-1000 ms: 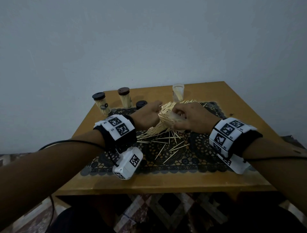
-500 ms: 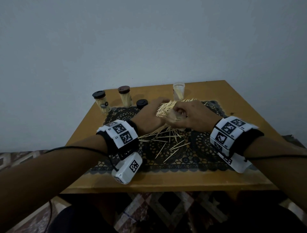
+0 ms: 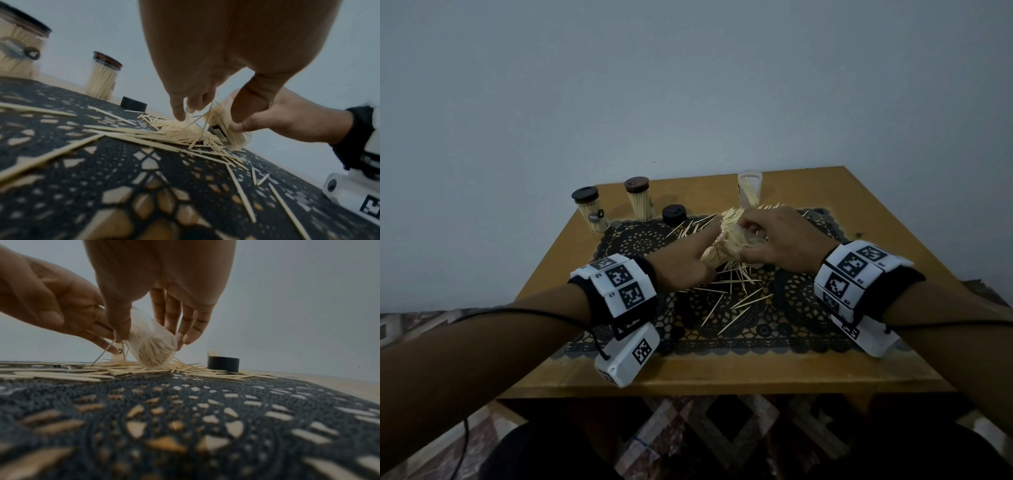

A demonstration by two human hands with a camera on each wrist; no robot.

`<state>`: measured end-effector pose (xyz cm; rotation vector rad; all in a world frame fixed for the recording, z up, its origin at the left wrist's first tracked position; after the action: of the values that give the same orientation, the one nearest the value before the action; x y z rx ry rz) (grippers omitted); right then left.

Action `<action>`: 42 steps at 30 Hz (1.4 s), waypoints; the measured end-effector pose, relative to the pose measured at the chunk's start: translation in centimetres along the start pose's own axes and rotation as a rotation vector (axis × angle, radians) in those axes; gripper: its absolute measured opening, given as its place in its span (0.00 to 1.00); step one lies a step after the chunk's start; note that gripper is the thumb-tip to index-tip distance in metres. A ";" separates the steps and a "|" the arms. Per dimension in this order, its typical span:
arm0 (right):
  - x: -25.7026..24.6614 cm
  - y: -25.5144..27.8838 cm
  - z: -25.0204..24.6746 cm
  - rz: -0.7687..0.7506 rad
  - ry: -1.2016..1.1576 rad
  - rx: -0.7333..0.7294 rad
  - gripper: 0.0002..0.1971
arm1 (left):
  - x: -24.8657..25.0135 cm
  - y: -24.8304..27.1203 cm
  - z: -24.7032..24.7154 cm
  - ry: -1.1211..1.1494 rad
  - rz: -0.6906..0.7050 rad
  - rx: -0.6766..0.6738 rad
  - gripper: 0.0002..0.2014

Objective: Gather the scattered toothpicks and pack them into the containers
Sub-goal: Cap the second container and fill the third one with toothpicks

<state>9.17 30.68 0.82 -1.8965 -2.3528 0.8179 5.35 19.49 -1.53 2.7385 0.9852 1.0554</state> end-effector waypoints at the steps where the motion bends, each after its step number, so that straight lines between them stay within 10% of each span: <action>1: 0.1 0.0 0.1 0.007 0.018 -0.012 0.20 | 0.0 0.0 -0.2 0.085 -0.003 0.005 0.46; 21: 0.4 0.0 0.4 0.027 0.017 -0.051 0.21 | -0.7 -1.4 -1.7 -0.213 0.101 0.254 0.38; 26: 0.8 0.0 0.3 0.072 0.036 -0.040 0.23 | -0.4 -1.1 -3.3 -0.155 0.157 0.467 0.26; 31: 0.5 0.1 0.1 0.054 0.045 -0.036 0.22 | 1.1 -0.7 -2.3 -0.199 0.286 0.376 0.15; 42: -0.2 0.0 0.4 -0.005 -0.017 -0.035 0.21 | -0.8 -1.5 -2.7 -0.086 0.149 0.380 0.37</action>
<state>9.09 30.37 0.55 -1.9032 -2.3960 0.8006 2.41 19.80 -0.33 3.1751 1.0810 0.8299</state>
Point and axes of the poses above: each hand's wrist, its own y-axis away from the middle knuckle, its own z-axis out of the palm, x = y × z, the point moved 9 cm from there along -y, towards the middle knuckle, and after that the axes turned 10 degrees about -z, right-handed, at the moved point
